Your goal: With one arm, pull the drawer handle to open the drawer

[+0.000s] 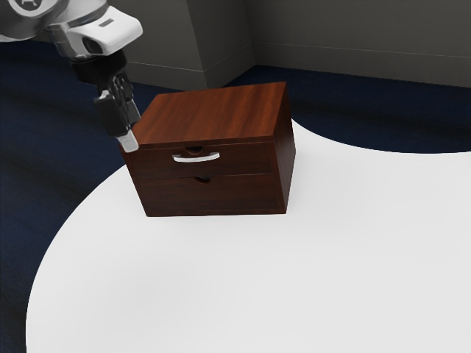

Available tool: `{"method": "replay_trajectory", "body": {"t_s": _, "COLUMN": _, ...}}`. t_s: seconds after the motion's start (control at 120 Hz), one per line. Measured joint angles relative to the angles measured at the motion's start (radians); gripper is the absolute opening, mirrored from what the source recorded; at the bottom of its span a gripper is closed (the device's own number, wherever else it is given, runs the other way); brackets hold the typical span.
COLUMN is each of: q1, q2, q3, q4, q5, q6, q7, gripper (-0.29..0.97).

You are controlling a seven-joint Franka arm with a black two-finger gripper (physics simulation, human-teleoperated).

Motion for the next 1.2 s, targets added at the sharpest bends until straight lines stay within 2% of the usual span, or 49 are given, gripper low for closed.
{"method": "replay_trajectory", "body": {"t_s": 0.45, "q1": -0.06, "q2": -0.022, "q3": 0.022, "q4": 0.0, "q5": 0.001, "q6": -0.002, "q7": 0.008, "gripper": 0.68}}
{"method": "replay_trajectory", "body": {"t_s": 0.683, "q1": -0.046, "q2": 0.008, "q3": 0.022, "q4": -0.004, "q5": 0.016, "q6": -0.004, "q7": -0.002, "gripper": 0.68}}
{"method": "replay_trajectory", "body": {"t_s": 0.75, "q1": -0.046, "q2": -0.015, "q3": 0.024, "q4": -0.027, "q5": 0.018, "q6": -0.006, "q7": -0.013, "gripper": 0.68}}
{"method": "replay_trajectory", "body": {"t_s": 0.85, "q1": -0.042, "q2": -0.125, "q3": 0.021, "q4": -0.169, "q5": 0.028, "q6": 0.004, "q7": -0.027, "gripper": 0.68}}
{"method": "replay_trajectory", "body": {"t_s": 0.908, "q1": 0.007, "q2": -0.17, "q3": 0.006, "q4": -0.259, "q5": 0.067, "q6": 0.046, "q7": -0.027, "gripper": 0.68}}
{"method": "replay_trajectory", "body": {"t_s": 1.008, "q1": 0.025, "q2": -0.185, "q3": -0.005, "q4": -0.391, "q5": 0.119, "q6": 0.173, "q7": -0.012, "gripper": 0.68}}
{"method": "replay_trajectory", "body": {"t_s": 1.092, "q1": 0.014, "q2": -0.177, "q3": -0.008, "q4": -0.423, "q5": 0.163, "q6": 0.264, "q7": -0.001, "gripper": 0.67}}
{"method": "replay_trajectory", "body": {"t_s": 1.2, "q1": 0.006, "q2": -0.141, "q3": -0.019, "q4": -0.436, "q5": 0.291, "q6": 0.392, "q7": 0.018, "gripper": 0.68}}
